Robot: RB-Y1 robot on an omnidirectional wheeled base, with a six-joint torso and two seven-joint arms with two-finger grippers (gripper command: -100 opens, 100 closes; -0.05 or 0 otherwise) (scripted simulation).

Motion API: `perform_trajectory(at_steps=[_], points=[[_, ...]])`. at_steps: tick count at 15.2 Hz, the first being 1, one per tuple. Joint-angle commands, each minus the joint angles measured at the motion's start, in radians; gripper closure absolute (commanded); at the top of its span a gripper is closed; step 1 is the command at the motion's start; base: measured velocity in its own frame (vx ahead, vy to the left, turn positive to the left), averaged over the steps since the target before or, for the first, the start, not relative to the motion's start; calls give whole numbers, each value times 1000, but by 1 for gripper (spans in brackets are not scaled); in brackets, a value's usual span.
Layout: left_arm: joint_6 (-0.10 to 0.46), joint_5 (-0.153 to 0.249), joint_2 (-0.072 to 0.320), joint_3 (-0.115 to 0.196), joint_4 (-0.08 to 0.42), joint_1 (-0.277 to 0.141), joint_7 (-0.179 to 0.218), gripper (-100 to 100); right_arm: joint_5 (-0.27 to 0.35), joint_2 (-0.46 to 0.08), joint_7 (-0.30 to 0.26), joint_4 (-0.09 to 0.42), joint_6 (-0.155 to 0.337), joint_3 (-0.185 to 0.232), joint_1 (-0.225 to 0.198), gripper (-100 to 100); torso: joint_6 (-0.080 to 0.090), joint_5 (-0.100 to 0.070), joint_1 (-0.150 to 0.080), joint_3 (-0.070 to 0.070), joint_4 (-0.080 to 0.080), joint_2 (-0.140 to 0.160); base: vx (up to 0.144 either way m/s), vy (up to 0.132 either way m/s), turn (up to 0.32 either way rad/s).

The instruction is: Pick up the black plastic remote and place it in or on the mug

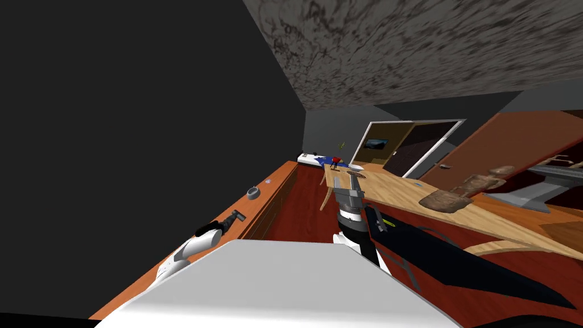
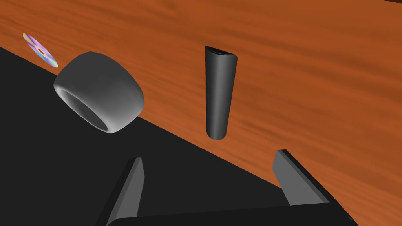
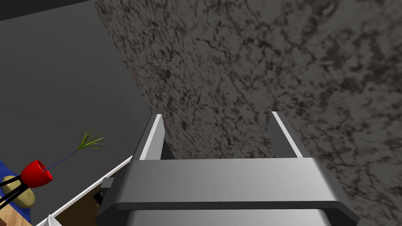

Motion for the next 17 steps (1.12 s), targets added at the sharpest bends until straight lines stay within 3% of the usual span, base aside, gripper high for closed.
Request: perform_trajectory(at_steps=[1,2,4,5,7,8,10,12,13,17], points=[[4,9,5,-4,28,-9,-7,-100,0,0,0,0,0,0,0,0,0,0,0,0,0,0,22,6,13],[52,34,20,-3,61,-25,-34,-100,0,0,0,0,0,0,0,0,0,0,0,1,0,1,39,3,-160],[52,34,20,-3,82,-25,-34,-100,0,0,0,0,0,0,0,0,0,0,0,0,0,0,45,13,-154],[94,59,34,-2,118,-41,-60,-100,0,0,0,0,0,0,0,0,0,0,0,0,0,1,54,18,-154],[100,59,34,-2,135,-41,-60,-100,0,0,0,0,0,0,0,0,0,0,0,0,0,-1,65,19,-155],[141,82,47,-2,166,-56,-84,-100,0,0,0,0,0,0,0,0,0,0,0,0,0,-1,60,19,-204],[170,104,60,-2,218,-71,-108,-100,0,0,0,0,0,0,0,0,0,0,1,-1,0,-1,74,35,-199],[192,104,60,-2,237,-71,-108,-100,0,0,0,0,0,0,0,0,0,0,1,-1,0,-3,77,36,-100],[220,125,72,-3,286,-85,-131,-100,0,0,0,0,0,0,0,0,0,0,1,-1,0,-2,66,31,-132],[278,145,84,-4,332,-99,-152,-100,0,0,0,0,0,0,0,0,0,0,1,-1,0,-2,71,34,-145]])
